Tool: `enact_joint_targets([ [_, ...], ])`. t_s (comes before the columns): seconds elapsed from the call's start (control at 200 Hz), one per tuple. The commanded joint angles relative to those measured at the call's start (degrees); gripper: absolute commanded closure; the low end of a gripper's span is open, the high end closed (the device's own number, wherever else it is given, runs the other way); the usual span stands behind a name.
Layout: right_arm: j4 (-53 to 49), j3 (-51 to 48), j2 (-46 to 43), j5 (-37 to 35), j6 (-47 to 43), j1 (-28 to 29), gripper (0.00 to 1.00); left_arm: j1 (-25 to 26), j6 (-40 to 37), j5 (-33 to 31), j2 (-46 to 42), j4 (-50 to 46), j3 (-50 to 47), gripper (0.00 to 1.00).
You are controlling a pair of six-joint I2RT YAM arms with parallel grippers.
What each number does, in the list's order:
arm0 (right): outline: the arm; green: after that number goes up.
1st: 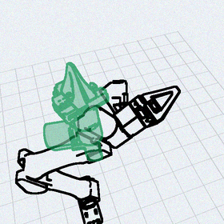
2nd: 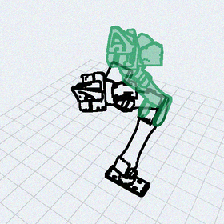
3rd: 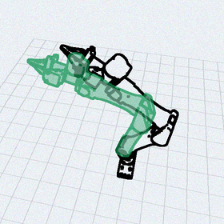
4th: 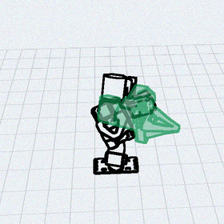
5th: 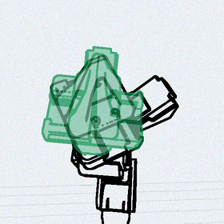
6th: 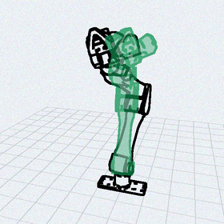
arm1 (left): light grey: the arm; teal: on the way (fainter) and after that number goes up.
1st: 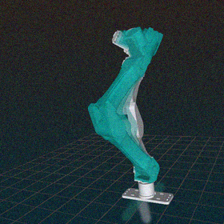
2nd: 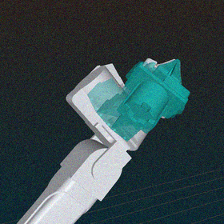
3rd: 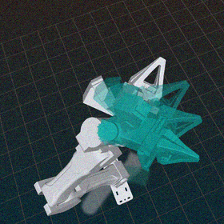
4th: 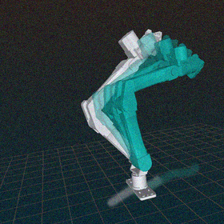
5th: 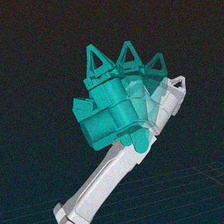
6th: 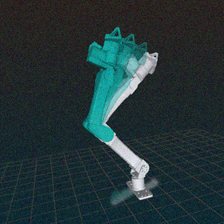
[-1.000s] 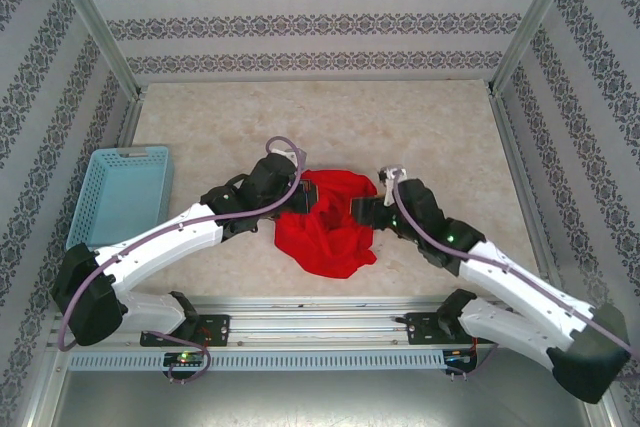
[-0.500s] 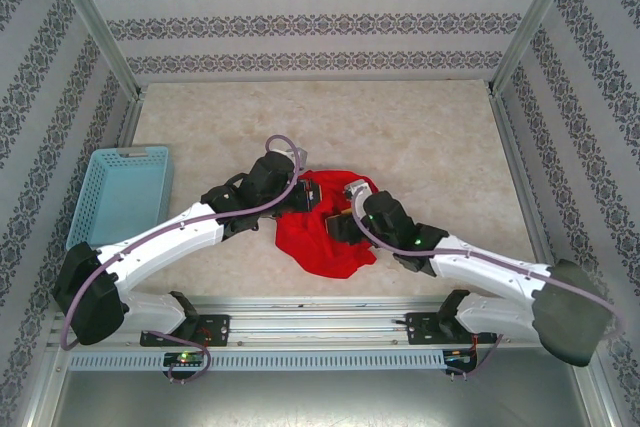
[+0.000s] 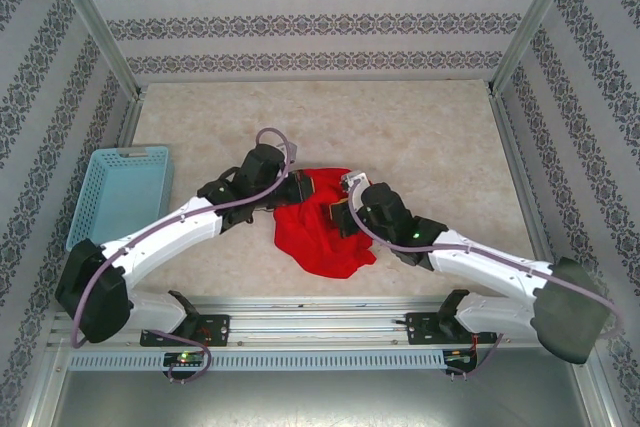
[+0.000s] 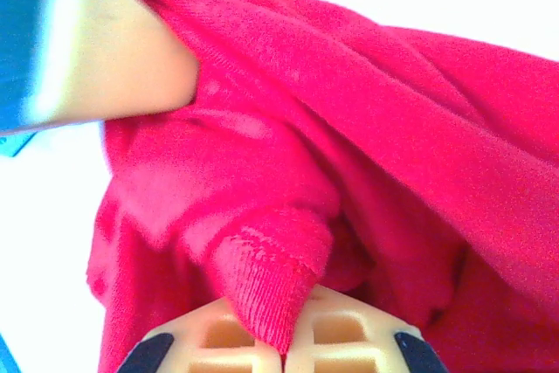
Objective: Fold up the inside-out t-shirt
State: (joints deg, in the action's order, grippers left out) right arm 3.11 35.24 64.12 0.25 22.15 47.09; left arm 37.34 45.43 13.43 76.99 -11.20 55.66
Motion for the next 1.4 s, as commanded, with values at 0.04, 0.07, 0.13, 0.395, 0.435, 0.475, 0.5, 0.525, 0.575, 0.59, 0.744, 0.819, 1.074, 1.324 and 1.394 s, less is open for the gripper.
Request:
enact_joint_targets([
  [0.04, -10.3, 5.9, -7.6, 0.7, 2.4, -0.4, 1.0, -2.4, -5.9, -5.7, 5.2, -5.9, 5.4, 0.86],
  [0.07, -12.3, 7.5, -8.8, 1.5, 3.2, -0.4, 1.0, -2.5, -7.7, -8.0, 7.0, -8.4, 7.5, 0.85],
  [0.13, -15.7, 10.7, -10.3, 2.2, 5.0, -0.6, 1.0, -2.6, -10.8, -12.6, 10.4, -13.5, 11.7, 0.79],
  [0.395, -23.2, 19.6, -9.5, 1.2, 10.4, -2.4, 1.0, 7.1, -13.7, -28.5, 1.0, -20.3, 12.8, 0.45],
  [0.435, -23.7, 20.5, -9.0, 1.3, 11.0, -2.8, 1.0, 10.7, -14.1, -32.1, -1.3, -20.9, 12.2, 0.43],
  [0.475, -24.4, 21.6, -8.3, 1.1, 11.2, -2.9, 1.0, 14.6, -14.3, -35.5, -3.1, -21.1, 11.6, 0.42],
  [0.5, -24.7, 22.3, -7.9, 1.0, 11.2, -2.8, 1.0, 16.9, -14.4, -36.8, -3.9, -20.9, 11.1, 0.41],
  [0.525, -24.9, 22.8, -7.5, 0.9, 11.2, -2.9, 1.0, 18.7, -14.4, -37.4, -4.5, -20.3, 10.6, 0.39],
  [0.575, -24.9, 23.7, -7.1, 1.3, 11.1, -2.9, 1.0, 21.4, -14.1, -36.9, -5.0, -18.8, 9.4, 0.37],
  [0.59, -24.8, 23.9, -6.9, 1.3, 11.1, -2.9, 1.0, 22.1, -14.0, -36.6, -5.0, -18.2, 9.0, 0.37],
  [0.744, -24.3, 24.9, -6.4, 2.3, 11.2, -2.8, 1.0, 24.0, -13.0, -33.5, -2.3, -13.1, 7.8, 0.32],
  [0.819, -24.2, 24.6, -6.7, 2.4, 11.3, -2.7, 1.0, 23.8, -12.9, -34.8, -0.7, -12.4, 8.8, 0.32],
  [1.074, -24.3, 22.3, -8.9, 2.1, 12.1, -2.7, 1.0, 20.1, -13.1, -31.4, 2.4, -10.2, 9.6, 0.41],
  [1.324, -25.1, 21.5, -9.4, 0.8, 12.2, -2.7, 1.0, 18.7, -13.0, -28.9, 5.4, -10.0, 11.0, 0.58],
  [1.394, -28.7, 23.2, -8.8, -2.1, 10.7, -3.1, 1.0, 18.3, -13.7, -29.9, 5.0, -11.6, 12.6, 0.7],
])
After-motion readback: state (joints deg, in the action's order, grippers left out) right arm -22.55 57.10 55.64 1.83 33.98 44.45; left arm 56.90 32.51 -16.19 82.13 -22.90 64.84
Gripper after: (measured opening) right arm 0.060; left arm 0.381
